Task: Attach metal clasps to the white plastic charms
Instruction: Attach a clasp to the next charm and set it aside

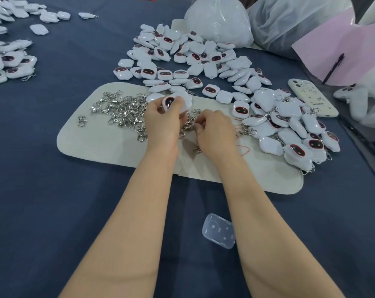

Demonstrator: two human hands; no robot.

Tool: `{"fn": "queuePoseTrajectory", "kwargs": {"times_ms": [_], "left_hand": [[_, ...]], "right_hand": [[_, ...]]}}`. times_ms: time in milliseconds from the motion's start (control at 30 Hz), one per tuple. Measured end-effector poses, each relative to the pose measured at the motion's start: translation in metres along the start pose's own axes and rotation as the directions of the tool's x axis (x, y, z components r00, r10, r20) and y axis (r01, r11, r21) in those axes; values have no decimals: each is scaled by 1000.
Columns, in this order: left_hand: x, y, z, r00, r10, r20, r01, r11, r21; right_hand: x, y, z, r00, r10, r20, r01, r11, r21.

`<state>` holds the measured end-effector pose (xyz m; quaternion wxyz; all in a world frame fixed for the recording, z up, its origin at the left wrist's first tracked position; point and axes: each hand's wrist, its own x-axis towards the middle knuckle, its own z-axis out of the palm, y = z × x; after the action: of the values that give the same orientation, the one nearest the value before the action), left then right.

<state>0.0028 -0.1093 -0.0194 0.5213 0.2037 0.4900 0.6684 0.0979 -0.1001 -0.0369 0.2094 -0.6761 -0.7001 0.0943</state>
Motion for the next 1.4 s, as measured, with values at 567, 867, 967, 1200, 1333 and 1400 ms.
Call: {"fn": "queuePoseTrajectory", "kwargs": {"times_ms": [567,867,967,1200,1333,1400], "left_hand": [[-2,2,1,999,4,45,-2,999,-54],[-4,0,1,983,135,122,-167,934,316],[-5,-1,3,979,149,138,-190,914,359],[-4,-7,4,962,221,160,-268,868,418],[-1,-9,2,962,228,151,-272,855,441],[0,-10,2,958,243,153,-287,836,467]], "right_hand": [[0,8,-18,994,73,76,-83,986,143],[4,8,-20,985,175,-6,-119,698,706],[3,6,-22,991,136,-2,-91,676,732],[3,6,-23,998,19,62,-58,701,711],[3,5,-24,998,20,67,-60,730,681],[3,5,-24,998,19,52,-49,731,680]]}}
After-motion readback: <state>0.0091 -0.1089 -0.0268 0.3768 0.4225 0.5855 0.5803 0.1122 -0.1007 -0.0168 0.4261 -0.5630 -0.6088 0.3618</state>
